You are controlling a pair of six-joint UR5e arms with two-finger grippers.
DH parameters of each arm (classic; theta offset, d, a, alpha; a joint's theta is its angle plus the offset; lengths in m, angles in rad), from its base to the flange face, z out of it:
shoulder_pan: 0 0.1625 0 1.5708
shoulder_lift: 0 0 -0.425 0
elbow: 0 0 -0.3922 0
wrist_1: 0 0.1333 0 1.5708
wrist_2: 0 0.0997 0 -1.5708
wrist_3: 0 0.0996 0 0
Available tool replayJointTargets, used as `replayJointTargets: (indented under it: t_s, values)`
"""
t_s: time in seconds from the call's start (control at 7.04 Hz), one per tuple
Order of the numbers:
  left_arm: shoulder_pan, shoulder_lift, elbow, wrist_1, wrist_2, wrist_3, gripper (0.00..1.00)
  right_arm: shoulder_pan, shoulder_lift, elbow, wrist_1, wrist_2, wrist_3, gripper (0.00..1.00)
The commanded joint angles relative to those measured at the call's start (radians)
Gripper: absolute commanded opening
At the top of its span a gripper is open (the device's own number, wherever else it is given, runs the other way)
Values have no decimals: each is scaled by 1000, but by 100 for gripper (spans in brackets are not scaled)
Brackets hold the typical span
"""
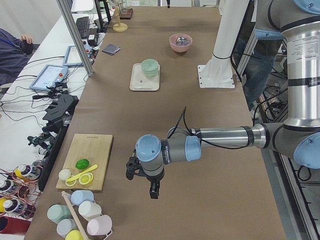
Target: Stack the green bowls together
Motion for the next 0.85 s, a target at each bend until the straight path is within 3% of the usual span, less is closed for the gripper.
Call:
replayJointTargets:
  t_s: [0.0, 0.71]
  values:
    - [-2, 2, 4, 0, 0, -1, 98, 0, -2, 3, 0, 2, 0, 100]
    - [-2, -14, 7, 3, 0, -6, 98, 0, -2, -5, 0, 0, 0, 100]
